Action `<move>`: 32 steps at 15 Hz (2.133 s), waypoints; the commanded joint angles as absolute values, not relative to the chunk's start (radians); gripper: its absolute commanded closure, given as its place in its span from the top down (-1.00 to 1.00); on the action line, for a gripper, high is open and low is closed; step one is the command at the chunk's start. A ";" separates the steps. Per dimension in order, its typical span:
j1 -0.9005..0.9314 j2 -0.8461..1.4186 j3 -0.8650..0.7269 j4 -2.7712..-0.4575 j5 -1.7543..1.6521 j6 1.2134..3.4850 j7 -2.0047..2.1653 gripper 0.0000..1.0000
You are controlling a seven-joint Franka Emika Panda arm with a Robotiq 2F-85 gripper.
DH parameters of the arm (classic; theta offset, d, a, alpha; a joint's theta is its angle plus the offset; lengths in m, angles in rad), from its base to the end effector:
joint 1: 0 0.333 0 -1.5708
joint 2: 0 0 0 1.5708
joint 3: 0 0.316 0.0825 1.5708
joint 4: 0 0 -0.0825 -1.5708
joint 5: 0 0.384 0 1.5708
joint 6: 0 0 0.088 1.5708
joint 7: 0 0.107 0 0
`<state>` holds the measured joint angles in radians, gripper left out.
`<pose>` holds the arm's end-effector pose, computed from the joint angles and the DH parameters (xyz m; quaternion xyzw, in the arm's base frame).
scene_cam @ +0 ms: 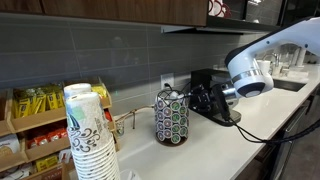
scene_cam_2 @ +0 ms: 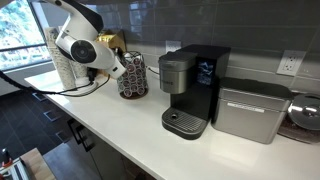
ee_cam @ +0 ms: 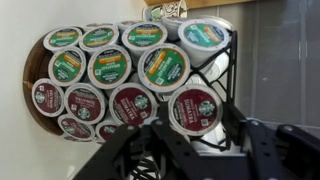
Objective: Remove the white coffee bean from the rack
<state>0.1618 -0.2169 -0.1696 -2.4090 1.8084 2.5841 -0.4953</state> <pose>0.4822 -0.0225 0.4173 -0.7190 0.4136 -0.2410 0.5039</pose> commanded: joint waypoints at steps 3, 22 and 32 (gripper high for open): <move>0.157 -0.202 -0.183 -2.402 1.855 2.556 -0.533 0.05; -0.021 -0.175 -0.034 -2.402 1.881 2.483 -0.518 0.16; -0.040 -0.155 -0.029 -2.401 1.951 2.423 -0.520 0.18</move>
<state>-0.0207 -0.1771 -0.0442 -2.4058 1.9106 2.4478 -0.4994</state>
